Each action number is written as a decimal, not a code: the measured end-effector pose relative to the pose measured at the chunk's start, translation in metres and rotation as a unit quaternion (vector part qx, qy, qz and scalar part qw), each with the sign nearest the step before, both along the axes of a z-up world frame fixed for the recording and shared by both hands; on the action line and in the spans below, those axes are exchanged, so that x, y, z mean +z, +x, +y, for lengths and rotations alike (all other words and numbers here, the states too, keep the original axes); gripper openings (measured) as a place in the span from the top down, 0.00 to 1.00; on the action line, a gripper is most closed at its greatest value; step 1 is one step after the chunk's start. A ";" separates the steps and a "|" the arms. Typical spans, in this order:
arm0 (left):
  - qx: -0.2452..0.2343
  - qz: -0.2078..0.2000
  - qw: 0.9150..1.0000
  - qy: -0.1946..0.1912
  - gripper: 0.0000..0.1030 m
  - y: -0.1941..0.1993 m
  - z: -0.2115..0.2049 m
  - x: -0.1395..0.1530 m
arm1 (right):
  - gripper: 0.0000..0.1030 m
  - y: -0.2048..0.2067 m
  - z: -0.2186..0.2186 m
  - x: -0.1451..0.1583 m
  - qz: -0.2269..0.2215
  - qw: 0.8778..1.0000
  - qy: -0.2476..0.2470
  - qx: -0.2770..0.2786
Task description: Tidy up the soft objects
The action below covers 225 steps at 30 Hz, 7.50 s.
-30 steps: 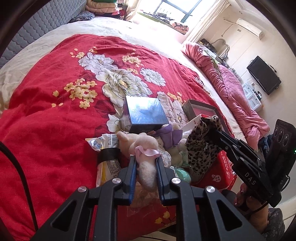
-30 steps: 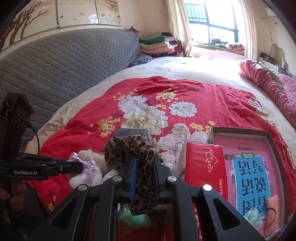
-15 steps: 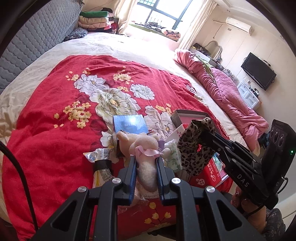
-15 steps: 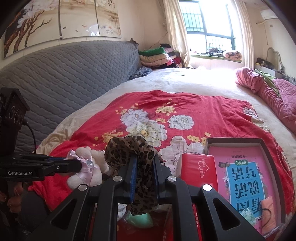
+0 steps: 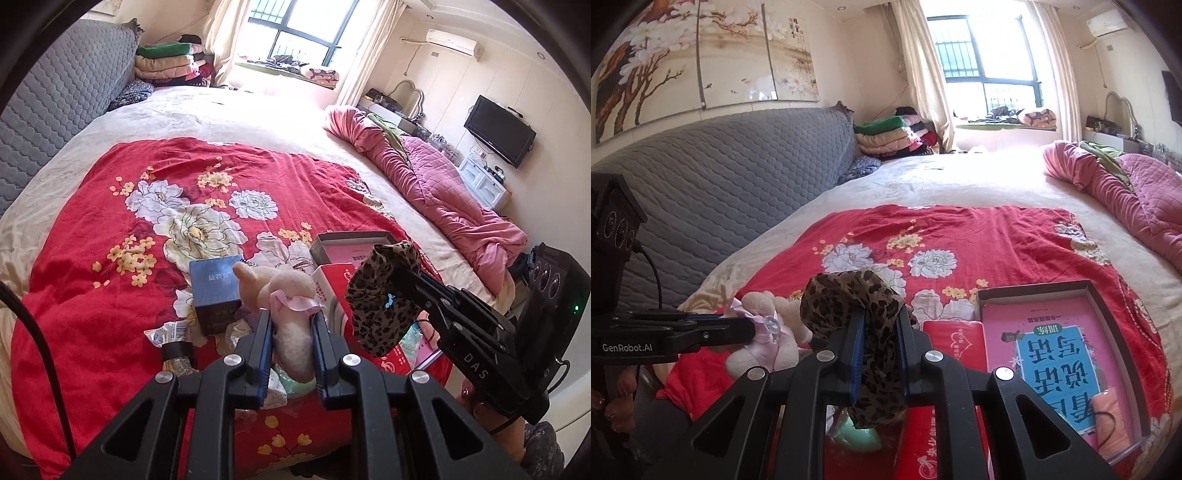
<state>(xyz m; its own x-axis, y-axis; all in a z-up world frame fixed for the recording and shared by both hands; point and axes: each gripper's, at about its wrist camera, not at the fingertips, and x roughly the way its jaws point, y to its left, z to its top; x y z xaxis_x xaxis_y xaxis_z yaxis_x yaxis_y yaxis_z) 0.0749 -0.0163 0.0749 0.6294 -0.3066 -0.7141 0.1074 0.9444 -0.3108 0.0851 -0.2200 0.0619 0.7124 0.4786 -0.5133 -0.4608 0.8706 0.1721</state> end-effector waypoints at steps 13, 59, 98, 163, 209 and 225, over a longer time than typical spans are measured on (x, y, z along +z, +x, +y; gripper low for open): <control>-0.048 -0.031 0.998 0.017 0.81 0.018 -0.070 0.029 | 0.85 0.000 -0.058 0.013 -0.010 0.998 0.032 -0.060; -0.161 0.063 0.980 0.096 0.81 0.091 -0.237 -0.080 | 0.85 0.016 -0.223 -0.055 0.109 0.962 0.069 -0.239; -0.160 0.080 0.977 0.112 0.80 0.095 -0.244 -0.104 | 0.81 0.043 -0.216 -0.114 0.193 0.942 -0.044 -0.270; -0.151 0.041 0.977 0.145 0.18 0.056 -0.231 -0.059 | 0.26 0.026 -0.222 -0.079 0.122 0.928 -0.090 -0.341; -0.041 0.018 0.991 0.128 0.18 0.016 -0.087 -0.007 | 0.25 -0.020 -0.101 0.015 0.005 0.967 -0.119 -0.226; 0.084 0.040 0.990 0.108 0.18 -0.002 0.046 -0.011 | 0.24 -0.034 -0.039 0.019 -0.003 0.980 -0.139 -0.144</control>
